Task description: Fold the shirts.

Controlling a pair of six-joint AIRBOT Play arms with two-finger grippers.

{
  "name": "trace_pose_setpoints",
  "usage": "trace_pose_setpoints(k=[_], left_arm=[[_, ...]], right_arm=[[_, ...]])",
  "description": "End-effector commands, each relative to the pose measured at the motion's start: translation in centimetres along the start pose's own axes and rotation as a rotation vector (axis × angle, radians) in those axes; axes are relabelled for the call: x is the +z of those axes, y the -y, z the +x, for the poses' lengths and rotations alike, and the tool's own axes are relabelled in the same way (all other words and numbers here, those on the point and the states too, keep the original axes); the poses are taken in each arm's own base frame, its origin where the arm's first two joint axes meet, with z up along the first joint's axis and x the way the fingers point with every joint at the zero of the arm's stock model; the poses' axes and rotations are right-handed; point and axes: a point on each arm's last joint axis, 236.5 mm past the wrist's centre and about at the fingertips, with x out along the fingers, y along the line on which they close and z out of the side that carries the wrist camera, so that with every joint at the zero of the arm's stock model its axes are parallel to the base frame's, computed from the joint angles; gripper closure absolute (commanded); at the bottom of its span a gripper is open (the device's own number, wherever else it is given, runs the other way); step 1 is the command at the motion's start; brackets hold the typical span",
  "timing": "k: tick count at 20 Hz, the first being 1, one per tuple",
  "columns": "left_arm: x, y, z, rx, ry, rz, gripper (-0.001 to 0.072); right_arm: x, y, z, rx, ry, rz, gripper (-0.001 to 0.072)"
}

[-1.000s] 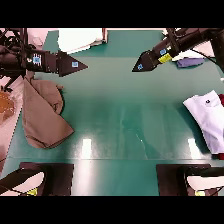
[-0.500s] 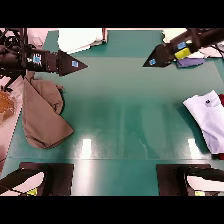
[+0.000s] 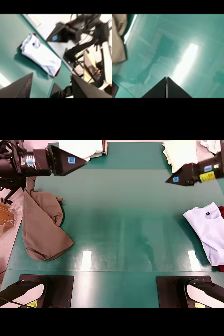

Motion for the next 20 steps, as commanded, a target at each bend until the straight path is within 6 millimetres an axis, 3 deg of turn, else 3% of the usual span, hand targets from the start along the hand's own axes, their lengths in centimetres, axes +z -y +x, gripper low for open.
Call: trace_pose_setpoints(k=[1, 5, 7, 8, 9, 10, 12, 14, 15, 16, 17, 18, 19, 20], left_arm=[[0.7, 1.2, -0.1, -0.052, 0.030, -0.017, 0.0185], [0.3, 1.5, -0.1, -0.062, 0.013, -0.016, 0.0186], [-0.2, 0.6, 0.0, -0.024, -0.011, -0.031, 0.0194], [-1.1, -1.0, -0.2, 0.041, -0.048, -0.033, 0.0482], [-2.3, -3.6, -1.0, 0.151, -0.101, -0.034, 0.0685], [-3.0, -7.1, -2.4, 0.300, -0.127, -0.086, 0.0687], [-3.6, -15.1, -8.6, 0.694, -0.113, -0.205, 0.0688], [-4.3, -21.6, -18.5, 1.153, -0.088, -0.267, 0.0688], [-4.8, -23.3, -23.9, 1.382, -0.083, -0.289, 0.0687], [-5.0, -24.0, -27.7, 1.544, -0.083, -0.293, 0.0686], [-5.1, -24.5, -29.9, 1.642, -0.111, -0.276, 0.0681], [-5.8, -25.1, -30.2, 1.654, -0.158, -0.277, 0.0289], [-7.1, -26.0, -30.2, 1.655, -0.212, -0.317, 0.0001], [-8.9, -26.9, -30.1, 1.656, -0.280, -0.382, -0.0005]], right_arm=[[-2.1, 1.9, 1.3, -0.010, -0.022, 0.071, 0.0687], [-3.8, 1.9, 3.0, 0.004, -0.072, 0.088, 0.0687], [-3.7, 1.4, 3.4, 0.011, -0.070, 0.062, 0.0687], [-3.6, 1.2, 3.5, 0.013, -0.066, 0.046, 0.0687], [-3.5, 1.1, 3.6, 0.014, -0.062, 0.038, 0.0687], [-3.4, 1.1, 3.6, 0.013, -0.059, 0.032, 0.0687], [-3.4, 1.2, 3.5, 0.011, -0.059, 0.031, 0.0687], [-3.4, 1.3, 3.6, 0.010, -0.058, 0.022, 0.0687], [-3.3, 1.3, 3.6, 0.009, -0.053, 0.019, 0.0687], [-3.1, 1.3, 3.6, 0.008, -0.045, 0.015, 0.0688], [-2.9, 1.3, 3.6, 0.007, -0.038, 0.012, 0.0687], [-2.7, 1.4, 3.6, 0.005, -0.027, 0.012, 0.0687], [-2.4, 1.4, 3.6, 0.003, -0.016, 0.012, 0.0687], [-2.2, 1.5, 3.6, 0.000, -0.004, 0.013, 0.0687]])
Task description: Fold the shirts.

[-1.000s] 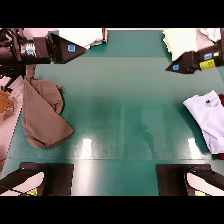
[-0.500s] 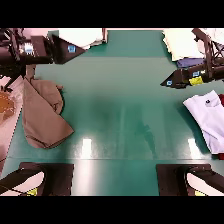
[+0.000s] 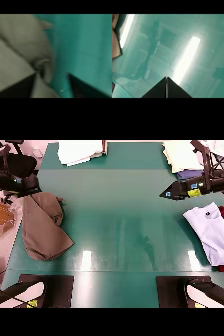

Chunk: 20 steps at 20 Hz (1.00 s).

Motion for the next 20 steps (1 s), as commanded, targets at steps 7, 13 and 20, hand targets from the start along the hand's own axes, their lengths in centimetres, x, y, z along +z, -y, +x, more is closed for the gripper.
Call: trace_pose_setpoints(k=[7, 13, 20], left_arm=[[-6.9, -6.8, 11.1, 0.278, -0.401, -0.125, -0.0004], [-6.0, -8.1, 13.4, 0.324, -0.354, -0.134, -0.0002], [-6.7, -7.9, 15.2, 0.325, -0.377, -0.173, -0.0002]], right_arm=[[1.0, 0.1, 0.0, -0.007, 0.042, -0.005, 0.0687], [1.1, 0.2, 0.0, -0.007, 0.045, -0.005, 0.0687], [1.0, 0.2, 0.0, -0.007, 0.044, -0.005, 0.0687]])
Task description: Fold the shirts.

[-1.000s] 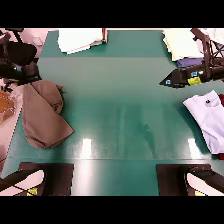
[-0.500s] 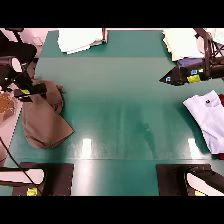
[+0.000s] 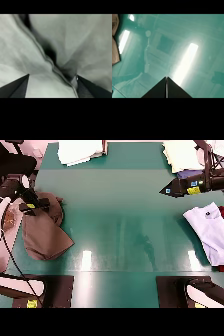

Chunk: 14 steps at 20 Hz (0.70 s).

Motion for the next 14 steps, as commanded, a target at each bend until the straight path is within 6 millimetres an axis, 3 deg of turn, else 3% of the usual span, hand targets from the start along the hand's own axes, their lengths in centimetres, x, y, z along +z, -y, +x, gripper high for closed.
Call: trace_pose_setpoints(k=[1, 2, 3, 4, 5, 8, 10, 12, 14], left_arm=[[0.1, 0.2, 0.6, -0.001, -0.005, -0.019, -0.0001], [0.0, 0.2, 0.6, 0.000, -0.008, -0.018, 0.0034], [-0.2, 0.1, 0.6, 0.003, -0.016, -0.012, 0.0241], [-0.7, 0.0, 0.6, 0.007, -0.037, -0.003, 0.0520], [-1.2, 0.1, 0.6, 0.000, -0.057, 0.026, 0.0676], [-3.3, 1.4, -0.1, -0.062, -0.144, 0.102, 0.0686], [-4.4, 4.6, -2.0, -0.222, -0.157, 0.155, 0.0687], [-4.9, 9.0, -5.7, -0.447, -0.130, 0.170, 0.0687], [-5.0, 14.7, -12.0, -0.770, -0.060, 0.199, 0.0687]], right_arm=[[0.0, 0.0, 0.0, 0.001, -0.001, 0.001, 0.0687], [0.0, 0.0, 0.0, 0.001, -0.002, 0.001, 0.0687], [0.0, 0.0, 0.0, 0.000, -0.002, 0.001, 0.0687], [0.0, 0.0, 0.0, 0.000, -0.002, 0.001, 0.0687], [0.0, 0.0, 0.0, 0.000, -0.001, 0.000, 0.0687], [0.2, 0.1, 0.0, -0.003, 0.007, 0.000, 0.0687], [0.7, 0.3, 0.0, -0.014, 0.030, -0.004, 0.0687], [1.2, 0.4, 0.0, -0.019, 0.050, -0.006, 0.0687], [1.4, 0.5, 0.0, -0.020, 0.060, -0.006, 0.0687]])
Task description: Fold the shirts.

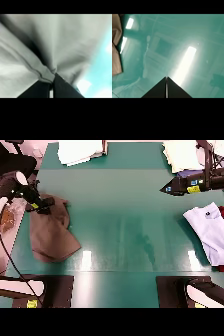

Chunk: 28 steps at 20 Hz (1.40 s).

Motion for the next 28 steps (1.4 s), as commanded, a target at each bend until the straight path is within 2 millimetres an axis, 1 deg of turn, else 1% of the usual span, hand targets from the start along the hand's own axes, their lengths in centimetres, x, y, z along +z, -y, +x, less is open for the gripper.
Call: trace_pose_setpoints(k=[1, 2, 3, 4, 5, 6, 7, 9, 10, 11, 12, 13, 14, 15, 16, 17, 18, 19, 20, 21, 23, 24, 25, 26, 27, 28], left_arm=[[-0.2, 13.9, -7.2, -0.589, 0.121, 0.147, 0.0688], [-0.6, 17.9, -10.4, -0.762, 0.168, 0.214, 0.0688], [-1.6, 21.7, -13.7, -0.912, 0.198, 0.287, 0.0688], [-3.1, 24.9, -16.0, -1.004, 0.201, 0.346, 0.0689], [-4.9, 27.9, -17.6, -1.063, 0.202, 0.414, 0.0688], [-7.2, 31.3, -19.1, -1.109, 0.210, 0.504, 0.0688], [-10.1, 34.5, -20.4, -1.152, 0.226, 0.619, 0.0688], [-14.8, 39.2, -22.7, -1.211, 0.273, 0.786, 0.0687], [-16.5, 40.5, -23.5, -1.227, 0.295, 0.843, 0.0687], [-17.8, 41.1, -23.8, -1.230, 0.293, 0.879, 0.0687], [-18.5, 41.1, -23.7, -1.230, 0.268, 0.895, 0.0687], [-19.5, 40.6, -23.2, -1.220, 0.216, 0.920, 0.0687], [-20.1, 39.6, -22.1, -1.177, 0.165, 0.951, 0.0686], [-20.3, 38.1, -20.0, -1.078, 0.111, 0.979, 0.0686], [-20.0, 36.1, -17.2, -0.930, 0.066, 1.002, 0.0686], [-18.9, 33.1, -13.9, -0.729, 0.036, 1.040, 0.0686], [-17.5, 30.1, -11.4, -0.555, 0.014, 1.062, 0.0686], [-15.8, 27.0, -9.4, -0.383, 0.004, 1.073, 0.0686], [-14.1, 24.4, -8.0, -0.243, 0.009, 1.074, 0.0686], [-12.3, 22.6, -6.9, -0.141, 0.029, 1.064, 0.0685], [-10.2, 21.3, -5.3, -0.068, 0.069, 1.056, 0.0681], [-9.9, 20.8, -4.6, -0.050, 0.072, 1.073, 0.0468], [-9.4, 20.1, -3.9, -0.013, 0.074, 1.073, 0.0205], [-8.8, 19.3, -3.6, 0.024, 0.079, 1.071, 0.0167], [-8.1, 18.3, -3.6, 0.077, 0.086, 1.059, 0.0165], [-7.4, 17.6, -3.8, 0.113, 0.096, 1.032, 0.0100]], right_arm=[[0.5, 0.2, 0.0, -0.006, 0.022, -0.002, 0.0687], [0.6, 0.2, 0.0, -0.007, 0.023, -0.001, 0.0687], [0.6, 0.3, 0.0, -0.008, 0.024, 0.000, 0.0687], [0.6, 0.3, -0.1, -0.009, 0.026, 0.001, 0.0687], [0.7, 0.5, -0.2, -0.013, 0.031, 0.004, 0.0687], [0.8, 0.9, -0.4, -0.019, 0.036, 0.013, 0.0687], [1.0, 1.5, -0.6, -0.028, 0.044, 0.025, 0.0687], [1.5, 3.3, -1.5, -0.057, 0.070, 0.063, 0.0687], [1.8, 4.5, -2.1, -0.074, 0.086, 0.086, 0.0687], [2.0, 5.7, -2.8, -0.092, 0.104, 0.113, 0.0687], [2.2, 6.8, -3.4, -0.109, 0.119, 0.139, 0.0687], [2.2, 7.7, -4.0, -0.122, 0.127, 0.164, 0.0687], [2.0, 8.4, -4.4, -0.132, 0.126, 0.181, 0.0687], [1.7, 8.9, -4.7, -0.138, 0.122, 0.196, 0.0687], [1.6, 9.3, -4.9, -0.144, 0.120, 0.204, 0.0687], [1.6, 9.5, -5.1, -0.147, 0.124, 0.209, 0.0687], [1.6, 9.5, -5.1, -0.147, 0.124, 0.208, 0.0687], [1.6, 9.5, -5.1, -0.146, 0.123, 0.208, 0.0687], [1.6, 9.3, -5.0, -0.144, 0.120, 0.204, 0.0687], [1.6, 9.0, -4.7, -0.139, 0.115, 0.196, 0.0687], [1.5, 8.2, -4.2, -0.128, 0.102, 0.174, 0.0687], [1.4, 7.7, -3.8, -0.120, 0.090, 0.155, 0.0687], [1.3, 7.4, -3.4, -0.113, 0.078, 0.143, 0.0687], [1.1, 7.2, -3.0, -0.105, 0.064, 0.140, 0.0687], [0.8, 7.2, -2.5, -0.099, 0.046, 0.142, 0.0687], [0.6, 7.4, -2.1, -0.094, 0.026, 0.150, 0.0687]])
